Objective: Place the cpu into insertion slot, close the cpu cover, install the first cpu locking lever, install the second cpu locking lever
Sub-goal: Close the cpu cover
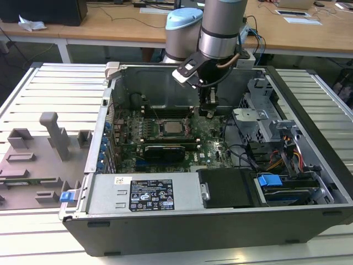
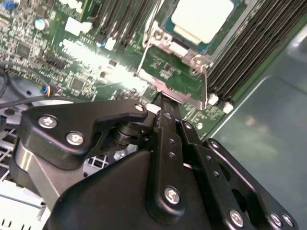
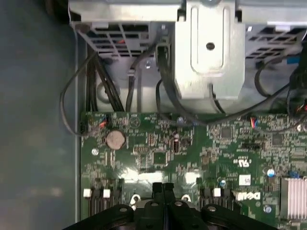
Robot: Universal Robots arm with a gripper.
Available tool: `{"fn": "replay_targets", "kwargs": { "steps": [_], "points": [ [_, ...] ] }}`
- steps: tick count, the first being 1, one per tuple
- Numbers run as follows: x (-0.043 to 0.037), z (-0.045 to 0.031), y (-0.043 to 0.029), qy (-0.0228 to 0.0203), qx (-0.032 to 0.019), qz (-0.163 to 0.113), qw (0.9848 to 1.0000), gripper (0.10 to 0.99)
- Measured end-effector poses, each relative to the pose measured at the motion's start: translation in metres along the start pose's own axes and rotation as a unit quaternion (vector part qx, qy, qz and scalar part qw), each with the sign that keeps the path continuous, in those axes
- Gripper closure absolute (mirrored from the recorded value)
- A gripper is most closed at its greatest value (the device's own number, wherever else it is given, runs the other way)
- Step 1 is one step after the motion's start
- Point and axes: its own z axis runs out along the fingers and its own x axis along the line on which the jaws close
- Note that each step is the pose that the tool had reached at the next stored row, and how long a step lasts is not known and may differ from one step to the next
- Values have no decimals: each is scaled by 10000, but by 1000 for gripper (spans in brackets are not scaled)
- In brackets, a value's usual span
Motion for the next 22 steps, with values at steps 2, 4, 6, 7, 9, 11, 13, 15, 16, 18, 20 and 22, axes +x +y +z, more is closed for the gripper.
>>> {"fn": "replay_targets", "kwargs": {
  "steps": [2, 4, 6, 7, 9, 11, 13, 15, 16, 18, 20, 22],
  "points": [
    [0, 0, -56, 21, 0, -1, 10000, 980],
    [0, 0, -128, 43, -1, 0, 10000, 980],
    [0, 1, -162, 53, 0, 0, 10000, 980],
    [0, 1, -176, 56, 0, 0, 10000, 980],
    [0, 2, -201, 62, -1, 0, 10000, 980],
    [0, 3, -216, 65, -1, 0, 10000, 980],
    [0, 4, -229, 68, 0, 0, 10000, 980],
    [0, 5, -238, 72, -1, 0, 10000, 980],
    [0, 7, -250, 78, -1, 0, 10000, 980],
    [0, 15, -276, 85, -1, 0, 10000, 980],
    [0, 72, -365, 85, -1, -1, 10000, 980],
    [1, 148, -536, 84, -1, 0, 10000, 980]
  ]
}}
